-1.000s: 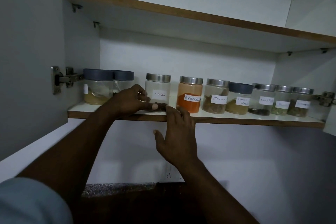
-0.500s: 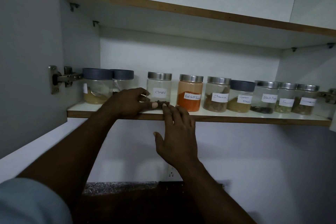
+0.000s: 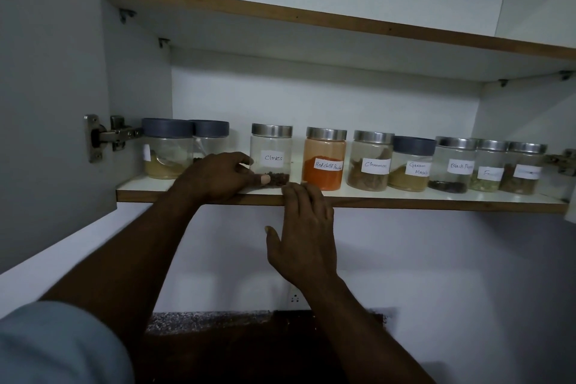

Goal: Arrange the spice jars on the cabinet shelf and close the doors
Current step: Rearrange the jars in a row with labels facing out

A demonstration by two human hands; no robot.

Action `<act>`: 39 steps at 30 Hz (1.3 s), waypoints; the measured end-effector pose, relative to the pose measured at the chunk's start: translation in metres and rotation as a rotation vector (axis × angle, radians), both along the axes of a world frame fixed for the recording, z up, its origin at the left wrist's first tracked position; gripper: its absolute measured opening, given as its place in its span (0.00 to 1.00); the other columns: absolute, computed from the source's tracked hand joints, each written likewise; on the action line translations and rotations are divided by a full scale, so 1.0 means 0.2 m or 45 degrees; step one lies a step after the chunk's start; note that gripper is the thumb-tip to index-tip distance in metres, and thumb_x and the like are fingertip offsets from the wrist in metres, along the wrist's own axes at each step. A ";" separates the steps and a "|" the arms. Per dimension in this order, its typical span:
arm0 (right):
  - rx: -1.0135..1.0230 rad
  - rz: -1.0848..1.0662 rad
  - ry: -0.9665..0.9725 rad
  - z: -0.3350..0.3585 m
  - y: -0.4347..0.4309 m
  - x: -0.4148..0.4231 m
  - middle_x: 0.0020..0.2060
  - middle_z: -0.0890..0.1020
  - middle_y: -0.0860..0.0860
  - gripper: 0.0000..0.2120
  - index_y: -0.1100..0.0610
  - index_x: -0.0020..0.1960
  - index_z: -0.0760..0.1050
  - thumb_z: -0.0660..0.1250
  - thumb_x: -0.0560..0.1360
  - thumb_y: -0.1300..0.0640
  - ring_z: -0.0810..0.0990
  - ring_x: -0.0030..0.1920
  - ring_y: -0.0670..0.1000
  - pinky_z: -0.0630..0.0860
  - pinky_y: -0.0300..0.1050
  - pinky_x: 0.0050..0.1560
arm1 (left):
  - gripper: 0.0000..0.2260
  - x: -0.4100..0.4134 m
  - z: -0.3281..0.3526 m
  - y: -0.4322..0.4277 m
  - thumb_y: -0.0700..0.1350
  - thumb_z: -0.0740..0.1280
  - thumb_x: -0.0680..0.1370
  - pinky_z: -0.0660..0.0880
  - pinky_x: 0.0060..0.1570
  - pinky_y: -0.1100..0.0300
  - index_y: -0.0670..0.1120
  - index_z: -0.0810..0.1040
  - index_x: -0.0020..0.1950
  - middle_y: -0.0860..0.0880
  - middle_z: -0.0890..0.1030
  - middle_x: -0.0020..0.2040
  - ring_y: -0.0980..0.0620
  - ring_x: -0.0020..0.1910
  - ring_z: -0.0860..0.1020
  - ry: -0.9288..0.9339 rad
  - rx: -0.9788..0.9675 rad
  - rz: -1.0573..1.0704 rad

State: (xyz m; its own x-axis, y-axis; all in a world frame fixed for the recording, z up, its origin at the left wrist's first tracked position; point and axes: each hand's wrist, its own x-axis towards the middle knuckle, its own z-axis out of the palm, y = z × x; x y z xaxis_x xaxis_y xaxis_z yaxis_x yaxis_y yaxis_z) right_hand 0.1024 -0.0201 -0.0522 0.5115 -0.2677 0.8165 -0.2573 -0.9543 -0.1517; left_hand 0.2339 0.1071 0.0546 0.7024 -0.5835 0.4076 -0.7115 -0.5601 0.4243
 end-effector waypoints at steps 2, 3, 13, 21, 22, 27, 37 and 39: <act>-0.034 -0.009 0.004 0.00 -0.02 0.00 0.73 0.74 0.50 0.37 0.53 0.75 0.70 0.75 0.70 0.41 0.66 0.76 0.56 0.66 0.57 0.73 | 0.36 -0.01 0.01 0.00 0.71 0.68 0.72 0.73 0.64 0.50 0.52 0.73 0.73 0.49 0.78 0.70 0.47 0.65 0.76 0.013 0.024 0.014; -0.043 -0.021 0.002 -0.01 -0.02 -0.01 0.73 0.74 0.50 0.37 0.52 0.75 0.70 0.75 0.70 0.41 0.66 0.76 0.56 0.66 0.58 0.73 | 0.35 -0.01 0.01 0.01 0.69 0.70 0.72 0.73 0.64 0.50 0.52 0.73 0.73 0.49 0.77 0.70 0.47 0.65 0.76 0.030 0.017 0.014; -0.161 -0.135 -0.086 -0.13 -0.08 0.05 0.76 0.66 0.51 0.43 0.52 0.79 0.64 0.73 0.68 0.43 0.64 0.77 0.57 0.70 0.59 0.62 | 0.10 0.05 0.01 0.09 0.44 0.71 0.75 0.78 0.40 0.54 0.46 0.73 0.52 0.46 0.81 0.45 0.47 0.40 0.81 0.044 -0.829 0.331; -0.120 -0.111 -0.134 -0.18 -0.10 0.17 0.77 0.63 0.53 0.43 0.53 0.79 0.59 0.72 0.69 0.44 0.59 0.79 0.59 0.73 0.56 0.57 | 0.33 0.16 0.09 0.04 0.54 0.72 0.76 0.79 0.49 0.46 0.46 0.63 0.75 0.41 0.68 0.73 0.37 0.61 0.77 -0.544 -0.331 0.509; -0.125 -0.108 -0.137 -0.18 -0.11 0.17 0.77 0.63 0.53 0.44 0.53 0.79 0.58 0.72 0.69 0.44 0.58 0.79 0.60 0.73 0.56 0.57 | 0.35 0.17 0.11 0.03 0.57 0.71 0.76 0.79 0.51 0.45 0.47 0.61 0.77 0.41 0.67 0.75 0.36 0.62 0.77 -0.541 -0.275 0.533; -0.159 -0.092 -0.130 -0.19 -0.13 0.17 0.78 0.63 0.54 0.44 0.53 0.80 0.56 0.70 0.70 0.43 0.58 0.79 0.59 0.73 0.56 0.58 | 0.30 0.18 0.08 -0.04 0.61 0.68 0.77 0.78 0.46 0.46 0.45 0.66 0.72 0.40 0.71 0.68 0.36 0.55 0.79 -0.567 -0.071 0.632; -0.107 -0.083 -0.085 -0.18 -0.09 0.14 0.78 0.63 0.53 0.44 0.53 0.80 0.58 0.71 0.69 0.44 0.60 0.79 0.59 0.74 0.56 0.59 | 0.35 0.19 0.10 -0.07 0.69 0.69 0.73 0.71 0.35 0.52 0.44 0.66 0.66 0.40 0.74 0.62 0.37 0.49 0.80 -0.685 -0.229 0.617; -0.114 -0.082 -0.086 -0.18 -0.10 0.15 0.78 0.63 0.53 0.44 0.53 0.80 0.58 0.71 0.69 0.43 0.60 0.79 0.59 0.74 0.56 0.59 | 0.37 0.20 0.12 -0.08 0.69 0.69 0.72 0.74 0.39 0.50 0.42 0.67 0.67 0.39 0.74 0.63 0.37 0.52 0.80 -0.604 -0.297 0.620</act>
